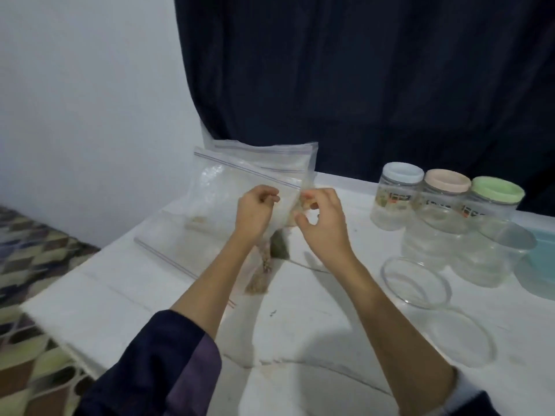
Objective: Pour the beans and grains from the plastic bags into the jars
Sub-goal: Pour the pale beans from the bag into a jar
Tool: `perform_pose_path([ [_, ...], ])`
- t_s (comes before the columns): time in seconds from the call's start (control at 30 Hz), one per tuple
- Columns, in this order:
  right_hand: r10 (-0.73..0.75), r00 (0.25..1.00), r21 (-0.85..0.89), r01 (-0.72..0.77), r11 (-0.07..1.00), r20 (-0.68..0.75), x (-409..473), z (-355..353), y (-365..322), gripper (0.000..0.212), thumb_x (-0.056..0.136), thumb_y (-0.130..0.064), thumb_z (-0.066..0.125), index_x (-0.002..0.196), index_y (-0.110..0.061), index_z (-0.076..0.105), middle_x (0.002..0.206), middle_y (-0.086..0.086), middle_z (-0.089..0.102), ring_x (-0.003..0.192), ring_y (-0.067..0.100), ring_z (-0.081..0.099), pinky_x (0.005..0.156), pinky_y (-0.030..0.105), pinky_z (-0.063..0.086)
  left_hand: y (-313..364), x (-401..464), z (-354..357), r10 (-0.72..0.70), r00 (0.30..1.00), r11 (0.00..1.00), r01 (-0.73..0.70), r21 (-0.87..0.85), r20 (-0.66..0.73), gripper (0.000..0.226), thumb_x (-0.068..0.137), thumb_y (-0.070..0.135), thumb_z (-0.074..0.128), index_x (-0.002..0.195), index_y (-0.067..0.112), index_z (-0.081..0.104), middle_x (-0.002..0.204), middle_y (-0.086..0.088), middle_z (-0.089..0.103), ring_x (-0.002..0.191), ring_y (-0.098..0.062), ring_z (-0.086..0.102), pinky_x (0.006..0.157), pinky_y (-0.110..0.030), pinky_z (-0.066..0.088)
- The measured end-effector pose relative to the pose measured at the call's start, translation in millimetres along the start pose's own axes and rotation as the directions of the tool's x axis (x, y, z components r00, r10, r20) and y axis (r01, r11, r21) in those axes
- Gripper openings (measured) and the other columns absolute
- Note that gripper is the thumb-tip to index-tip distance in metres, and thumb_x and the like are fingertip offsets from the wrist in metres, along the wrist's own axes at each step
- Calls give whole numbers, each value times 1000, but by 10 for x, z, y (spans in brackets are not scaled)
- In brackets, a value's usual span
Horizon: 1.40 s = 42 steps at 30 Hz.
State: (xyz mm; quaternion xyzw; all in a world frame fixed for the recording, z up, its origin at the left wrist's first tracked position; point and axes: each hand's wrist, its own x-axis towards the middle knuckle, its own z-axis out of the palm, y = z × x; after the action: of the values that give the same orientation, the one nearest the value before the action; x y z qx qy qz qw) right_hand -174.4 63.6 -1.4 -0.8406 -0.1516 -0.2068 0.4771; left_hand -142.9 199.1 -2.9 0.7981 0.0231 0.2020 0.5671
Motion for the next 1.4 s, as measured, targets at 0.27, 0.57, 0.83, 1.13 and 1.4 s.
perform_pose_path([
  [0.27, -100, 858, -194, 225, 955, 504, -89, 1368, -498, 84, 76, -48, 75, 142, -19, 33, 141, 0, 27, 131, 20, 25, 110, 35, 25, -770, 401, -1296, -112, 951, 697, 282, 659, -289, 44, 92, 12, 46, 136, 8, 44, 143, -15, 35, 131, -33, 29, 105, -47, 26],
  [0.57, -132, 827, -460, 429, 778, 547, -113, 1819, -489, 66, 82, -13, 61, 139, -14, 29, 136, 7, 28, 123, 28, 31, 96, 39, 35, -1074, 526, -1675, -412, 882, 630, 457, 628, -229, 45, 100, 36, 35, 120, 0, 55, 124, -19, 57, 115, -35, 53, 92, -37, 42],
  [0.83, 56, 981, -292, 1, 957, 184, 163, 1283, -503, 28, 98, -29, 50, 80, -7, 49, 80, 11, 58, 79, 31, 56, 62, 34, 35, -579, 707, -1346, -401, 914, 916, 397, -62, -65, 27, 86, 14, 56, 65, 10, 41, 64, -4, 39, 56, -18, 39, 53, -27, 31],
  [1.13, 341, 939, 202, -328, 923, -34, 65, 399, -599, 31, 85, -17, 61, 58, -11, 46, 57, 7, 38, 52, 14, 37, 47, 25, 27, 260, 500, -831, -401, 870, 814, 482, -324, 287, 14, 89, 7, 56, 78, 9, 49, 51, -4, 46, 31, -11, 36, 35, -12, 29],
  [1.4, 477, 866, 432, -375, 820, -152, -95, -199, -435, 39, 82, -9, 59, 50, -16, 37, 46, -3, 32, 44, 9, 32, 44, 22, 27, 828, 336, -170, -435, 679, 619, 702, -351, 591, 47, 91, 1, 39, 46, 7, 51, 34, 3, 31, 27, -5, 27, 36, -13, 19],
])
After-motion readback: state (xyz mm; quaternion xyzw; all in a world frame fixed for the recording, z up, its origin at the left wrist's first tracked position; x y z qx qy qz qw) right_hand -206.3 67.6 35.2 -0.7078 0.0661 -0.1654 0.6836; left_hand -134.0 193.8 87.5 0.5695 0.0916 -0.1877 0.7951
